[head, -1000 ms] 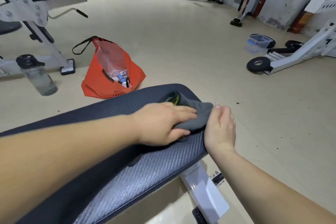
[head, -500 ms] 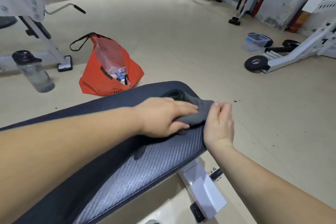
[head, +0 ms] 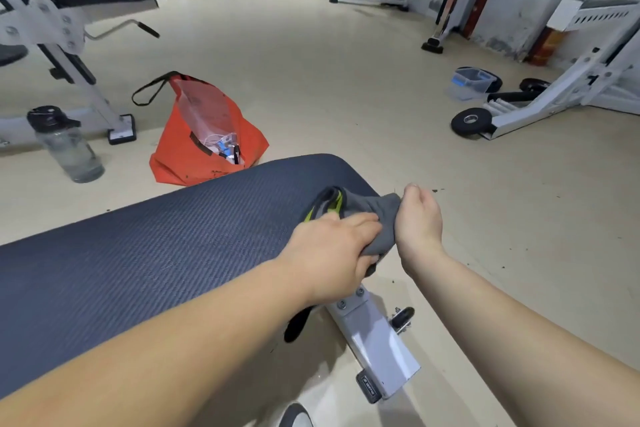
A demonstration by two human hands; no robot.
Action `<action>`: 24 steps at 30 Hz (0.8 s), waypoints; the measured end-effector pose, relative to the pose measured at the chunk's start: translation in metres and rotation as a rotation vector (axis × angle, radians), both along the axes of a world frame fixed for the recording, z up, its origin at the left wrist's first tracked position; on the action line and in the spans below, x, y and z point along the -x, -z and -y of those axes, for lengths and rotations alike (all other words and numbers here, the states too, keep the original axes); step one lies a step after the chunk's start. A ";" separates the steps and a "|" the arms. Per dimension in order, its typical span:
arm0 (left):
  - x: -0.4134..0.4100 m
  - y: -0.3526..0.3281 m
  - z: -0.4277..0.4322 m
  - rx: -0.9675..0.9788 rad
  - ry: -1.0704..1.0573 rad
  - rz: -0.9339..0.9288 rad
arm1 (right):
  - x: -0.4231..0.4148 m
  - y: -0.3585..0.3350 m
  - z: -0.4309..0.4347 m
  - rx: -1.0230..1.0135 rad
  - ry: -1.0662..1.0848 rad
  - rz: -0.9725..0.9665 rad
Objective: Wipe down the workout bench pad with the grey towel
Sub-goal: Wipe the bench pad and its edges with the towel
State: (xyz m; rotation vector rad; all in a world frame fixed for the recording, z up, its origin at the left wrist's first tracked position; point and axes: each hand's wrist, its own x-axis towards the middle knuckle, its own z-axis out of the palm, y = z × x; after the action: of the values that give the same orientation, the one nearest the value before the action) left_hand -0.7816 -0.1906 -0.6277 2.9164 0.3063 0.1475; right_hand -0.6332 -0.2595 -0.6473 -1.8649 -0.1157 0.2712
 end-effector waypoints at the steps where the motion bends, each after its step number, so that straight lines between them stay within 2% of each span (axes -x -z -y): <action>1: 0.009 -0.001 0.001 -0.010 0.005 0.005 | 0.001 -0.001 0.002 0.024 -0.017 0.015; 4: 0.044 -0.001 -0.005 -0.049 0.060 -0.015 | 0.003 -0.002 0.008 0.137 -0.104 0.089; 8: 0.103 -0.004 -0.039 0.019 0.162 -0.028 | 0.010 0.002 0.010 0.275 -0.196 0.237; 10: 0.121 -0.001 -0.076 -0.027 -0.014 0.008 | 0.012 0.001 0.007 0.304 -0.207 0.286; 13: 0.126 0.000 -0.108 -0.029 -0.585 -0.030 | 0.013 0.003 0.007 0.343 -0.223 0.293; 15: 0.109 -0.004 -0.097 -0.015 -0.793 -0.060 | 0.012 0.006 0.006 0.352 -0.233 0.295; 17: 0.092 -0.004 -0.070 -0.035 -0.703 -0.064 | 0.011 0.008 0.004 0.341 -0.228 0.287; 20: 0.079 0.000 -0.041 -0.013 -0.265 0.008 | 0.008 0.011 0.001 0.320 -0.199 0.280; 22: 0.065 -0.001 -0.055 0.014 -0.019 -0.026 | 0.006 0.013 -0.001 0.301 -0.180 0.271; 24: 0.045 -0.004 -0.077 0.012 0.076 -0.078 | 0.005 0.012 -0.002 0.299 -0.169 0.273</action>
State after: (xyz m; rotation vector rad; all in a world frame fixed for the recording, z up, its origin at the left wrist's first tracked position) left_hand -0.8267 -0.1139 -0.6240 2.9215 0.2070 0.0207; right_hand -0.6379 -0.2572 -0.6598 -2.1869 -0.4418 0.1539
